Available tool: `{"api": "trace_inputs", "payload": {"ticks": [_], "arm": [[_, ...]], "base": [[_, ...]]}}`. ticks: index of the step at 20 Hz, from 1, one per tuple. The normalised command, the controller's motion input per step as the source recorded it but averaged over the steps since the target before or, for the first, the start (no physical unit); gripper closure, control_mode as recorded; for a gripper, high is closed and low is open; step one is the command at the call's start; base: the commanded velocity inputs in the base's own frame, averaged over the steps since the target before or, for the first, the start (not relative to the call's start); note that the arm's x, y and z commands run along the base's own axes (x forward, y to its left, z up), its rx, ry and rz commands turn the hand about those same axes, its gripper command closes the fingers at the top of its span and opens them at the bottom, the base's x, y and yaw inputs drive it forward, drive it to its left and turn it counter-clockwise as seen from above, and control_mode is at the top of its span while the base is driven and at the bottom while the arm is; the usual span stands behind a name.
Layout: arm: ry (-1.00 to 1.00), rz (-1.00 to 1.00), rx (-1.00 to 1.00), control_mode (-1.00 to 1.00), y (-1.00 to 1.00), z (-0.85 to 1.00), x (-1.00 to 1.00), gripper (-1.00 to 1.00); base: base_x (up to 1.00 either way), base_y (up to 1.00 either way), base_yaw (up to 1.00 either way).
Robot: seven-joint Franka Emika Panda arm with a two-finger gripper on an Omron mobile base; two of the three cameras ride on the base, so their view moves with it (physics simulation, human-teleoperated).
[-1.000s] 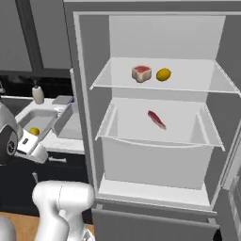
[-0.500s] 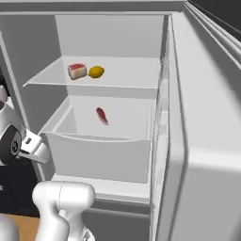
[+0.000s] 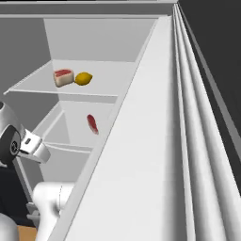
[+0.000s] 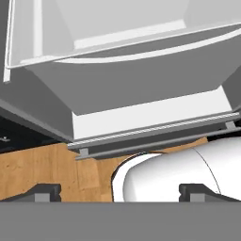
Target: Place one lemon and one steak in each tupperware on the nearby counter, to pack two identical lunches.
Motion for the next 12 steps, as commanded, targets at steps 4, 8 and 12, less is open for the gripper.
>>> {"api": "trace_inputs", "payload": {"ticks": [4,8,12], "arm": [[0.00,0.00,0.00,1.00,0.00,0.00,0.00,-1.00],[-0.20,0.00,0.05,-1.00,-0.70,0.41,0.03,-1.00],[-0.22,0.00,0.04,-1.00,-0.70,0.68,0.15,-1.00]], "base": [[0.62,-0.30,0.03],[0.00,0.00,0.00],[0.00,0.00,0.00]]}}
